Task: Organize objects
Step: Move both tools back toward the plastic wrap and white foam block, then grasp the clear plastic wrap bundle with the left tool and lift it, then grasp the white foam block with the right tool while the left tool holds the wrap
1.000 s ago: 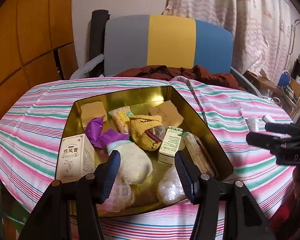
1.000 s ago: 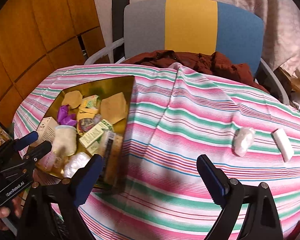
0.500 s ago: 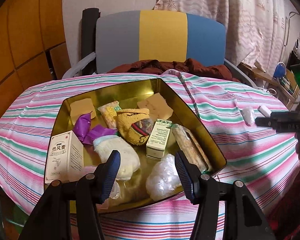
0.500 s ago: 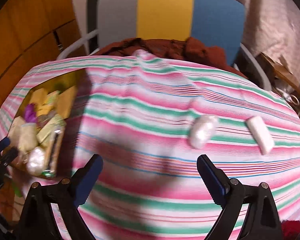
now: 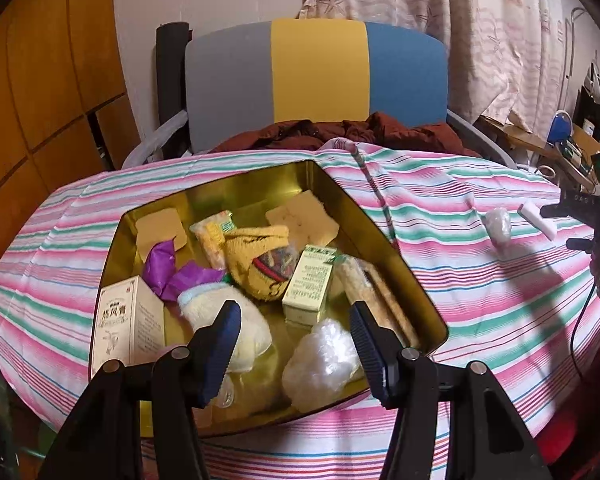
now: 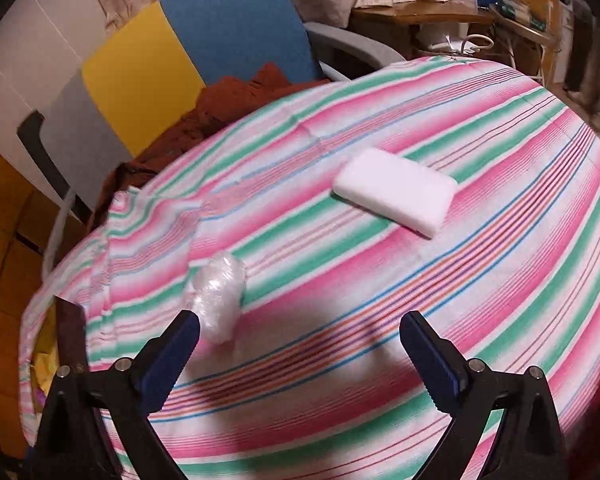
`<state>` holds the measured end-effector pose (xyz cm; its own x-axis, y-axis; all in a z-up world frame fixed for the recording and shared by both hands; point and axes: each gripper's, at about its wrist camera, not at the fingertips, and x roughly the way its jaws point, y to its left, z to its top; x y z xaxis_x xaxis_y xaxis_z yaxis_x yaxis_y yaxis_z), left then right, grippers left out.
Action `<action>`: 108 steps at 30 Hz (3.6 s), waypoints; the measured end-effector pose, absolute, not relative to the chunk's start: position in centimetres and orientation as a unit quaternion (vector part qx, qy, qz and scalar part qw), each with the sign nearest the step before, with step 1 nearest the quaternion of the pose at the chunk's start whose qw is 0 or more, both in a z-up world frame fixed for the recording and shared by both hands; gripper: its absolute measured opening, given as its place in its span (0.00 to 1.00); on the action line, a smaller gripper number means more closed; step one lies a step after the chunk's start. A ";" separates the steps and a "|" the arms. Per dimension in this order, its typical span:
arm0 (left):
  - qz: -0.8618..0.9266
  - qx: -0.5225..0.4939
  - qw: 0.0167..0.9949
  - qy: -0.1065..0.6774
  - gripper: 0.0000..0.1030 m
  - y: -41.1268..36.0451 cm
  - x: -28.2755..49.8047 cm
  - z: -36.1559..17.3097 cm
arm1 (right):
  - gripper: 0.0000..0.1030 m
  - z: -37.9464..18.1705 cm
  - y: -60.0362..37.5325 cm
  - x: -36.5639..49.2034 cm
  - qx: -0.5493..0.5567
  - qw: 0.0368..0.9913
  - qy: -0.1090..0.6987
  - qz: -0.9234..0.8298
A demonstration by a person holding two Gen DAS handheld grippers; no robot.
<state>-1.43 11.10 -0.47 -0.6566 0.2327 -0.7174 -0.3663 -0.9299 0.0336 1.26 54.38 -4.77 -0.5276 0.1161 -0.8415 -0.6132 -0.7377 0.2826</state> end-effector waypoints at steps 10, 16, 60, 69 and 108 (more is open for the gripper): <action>0.900 -0.368 0.205 0.110 0.56 14.5 -0.9 0.5 | 0.98 -5.1 54.2 1.4 -0.440 0.225 0.275 0.824; 0.893 -0.363 0.232 0.127 0.56 17.0 -0.4 0.9 | 0.99 -4.6 54.8 1.8 -0.425 0.230 0.289 0.826; 0.811 -0.410 0.390 0.150 0.56 37.5 -5.5 -3.9 | 1.00 -5.0 60.9 7.3 -0.296 0.254 0.502 0.772; 0.809 -0.400 0.384 0.195 0.56 44.4 -7.5 -5.9 | 1.00 -5.3 60.9 6.7 -0.304 0.245 0.502 0.772; 0.823 -0.412 0.366 0.140 0.35 34.6 -3.7 -9.6 | 1.00 -5.6 62.7 -2.3 -0.559 0.178 0.078 0.806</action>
